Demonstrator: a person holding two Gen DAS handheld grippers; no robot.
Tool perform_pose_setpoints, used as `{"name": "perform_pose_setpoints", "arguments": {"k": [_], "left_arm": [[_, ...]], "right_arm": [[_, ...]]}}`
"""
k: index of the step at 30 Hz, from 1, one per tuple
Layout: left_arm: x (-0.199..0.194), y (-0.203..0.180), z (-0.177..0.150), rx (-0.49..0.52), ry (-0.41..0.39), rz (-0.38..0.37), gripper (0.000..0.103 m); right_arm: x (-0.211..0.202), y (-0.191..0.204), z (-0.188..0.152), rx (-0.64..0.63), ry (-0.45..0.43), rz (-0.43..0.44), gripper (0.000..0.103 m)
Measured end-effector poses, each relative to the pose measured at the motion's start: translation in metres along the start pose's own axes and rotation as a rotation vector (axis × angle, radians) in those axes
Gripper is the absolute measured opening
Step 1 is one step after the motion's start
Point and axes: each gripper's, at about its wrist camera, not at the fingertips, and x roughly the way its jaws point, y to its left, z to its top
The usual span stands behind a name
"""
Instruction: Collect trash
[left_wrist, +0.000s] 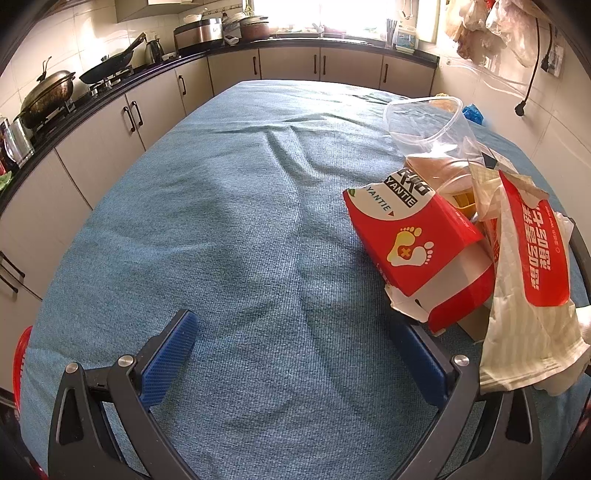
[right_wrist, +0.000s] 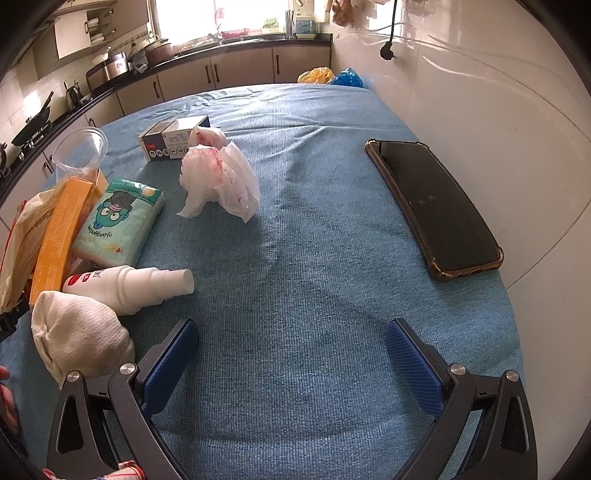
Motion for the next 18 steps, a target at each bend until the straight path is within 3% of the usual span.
{"name": "perform_pose_setpoints", "arguments": {"k": [12, 18], "left_arm": [[-0.001, -0.002, -0.002, 0.001, 0.0, -0.002, 0.103], [-0.006, -0.005, -0.004, 0.0, -0.001, 0.036, 0.103]], "right_arm": [[0.003, 0.004, -0.001, 0.008, -0.012, -0.009, 0.103], [-0.006, 0.006, -0.01, 0.025, -0.001, -0.029, 0.103]]}}
